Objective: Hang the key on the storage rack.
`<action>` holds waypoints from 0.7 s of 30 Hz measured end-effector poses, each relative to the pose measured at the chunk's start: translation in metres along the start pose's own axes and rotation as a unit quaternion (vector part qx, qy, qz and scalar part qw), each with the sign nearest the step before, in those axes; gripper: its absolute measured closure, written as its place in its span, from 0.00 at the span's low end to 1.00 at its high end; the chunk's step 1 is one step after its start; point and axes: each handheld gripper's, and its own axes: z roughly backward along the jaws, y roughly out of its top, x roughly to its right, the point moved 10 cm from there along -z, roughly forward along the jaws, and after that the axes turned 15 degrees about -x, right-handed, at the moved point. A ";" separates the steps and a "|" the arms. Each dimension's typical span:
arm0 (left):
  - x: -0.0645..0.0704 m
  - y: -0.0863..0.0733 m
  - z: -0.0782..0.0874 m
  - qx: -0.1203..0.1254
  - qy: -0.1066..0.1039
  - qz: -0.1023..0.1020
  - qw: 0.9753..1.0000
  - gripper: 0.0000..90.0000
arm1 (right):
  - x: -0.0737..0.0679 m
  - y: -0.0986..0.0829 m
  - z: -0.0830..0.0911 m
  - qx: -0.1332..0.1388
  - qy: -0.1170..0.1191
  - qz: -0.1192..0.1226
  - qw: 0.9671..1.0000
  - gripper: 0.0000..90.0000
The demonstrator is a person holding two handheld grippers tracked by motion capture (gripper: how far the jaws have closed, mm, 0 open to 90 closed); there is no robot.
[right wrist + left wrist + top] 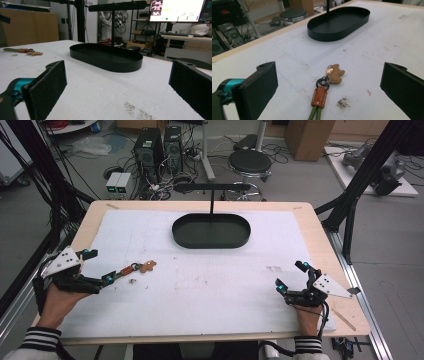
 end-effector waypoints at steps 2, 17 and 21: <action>-0.003 0.001 -0.001 -0.018 0.001 -0.007 1.000 0.02 | 0.000 0.000 0.000 0.000 0.000 0.000 1.000 0.00; -0.018 -0.018 -0.028 -0.226 -0.009 -0.082 0.971 0.02 | 0.000 0.000 0.000 0.000 0.000 -0.002 1.000 0.00; -0.022 -0.023 -0.034 -0.262 -0.016 -0.089 0.961 0.03 | 0.000 0.000 0.000 -0.001 -0.001 0.000 1.000 0.00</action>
